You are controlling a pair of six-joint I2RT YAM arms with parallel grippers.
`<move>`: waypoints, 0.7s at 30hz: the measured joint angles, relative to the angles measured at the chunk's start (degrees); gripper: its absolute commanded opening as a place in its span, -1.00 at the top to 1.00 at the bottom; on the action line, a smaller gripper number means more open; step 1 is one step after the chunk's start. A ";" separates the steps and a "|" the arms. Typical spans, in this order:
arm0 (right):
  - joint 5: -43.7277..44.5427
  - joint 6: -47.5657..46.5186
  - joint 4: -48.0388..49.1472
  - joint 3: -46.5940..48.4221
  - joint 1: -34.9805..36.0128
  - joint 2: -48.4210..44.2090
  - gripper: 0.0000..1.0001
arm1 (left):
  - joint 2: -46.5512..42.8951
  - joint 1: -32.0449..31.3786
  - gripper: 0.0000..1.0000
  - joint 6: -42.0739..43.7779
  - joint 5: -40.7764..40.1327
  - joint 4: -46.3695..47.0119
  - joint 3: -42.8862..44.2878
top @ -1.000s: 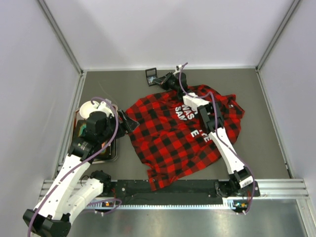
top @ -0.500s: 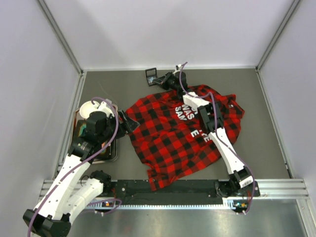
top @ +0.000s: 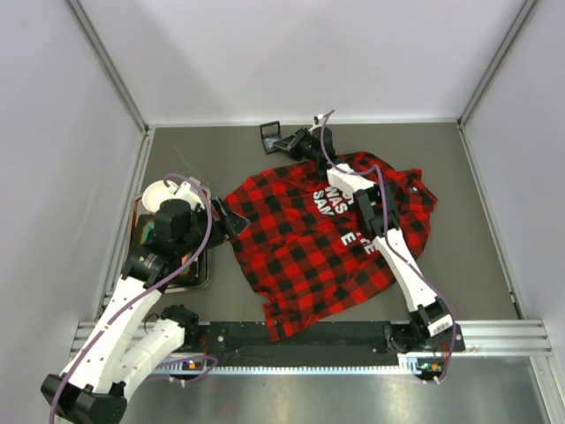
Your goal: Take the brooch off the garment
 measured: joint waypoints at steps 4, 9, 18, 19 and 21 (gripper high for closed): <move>-0.02 -0.20 -0.04 0.00 0.00 0.00 0.62 | 0.00 0.00 -0.60 0.00 0.00 0.00 0.00; -0.07 -0.37 -0.02 0.00 0.00 0.00 0.52 | 0.00 0.00 -0.59 -0.02 0.02 0.00 0.00; 0.35 -1.05 4.02 -4.63 0.00 -1.79 0.37 | 0.00 0.00 -0.59 -0.04 0.22 0.04 0.00; 0.39 -1.22 4.48 -5.03 0.00 -1.99 0.36 | 0.02 0.02 -0.59 -0.09 0.24 0.07 0.00; 0.39 -1.75 4.52 -5.18 0.00 -2.08 0.33 | 0.02 0.00 -0.59 -0.31 0.26 0.11 0.00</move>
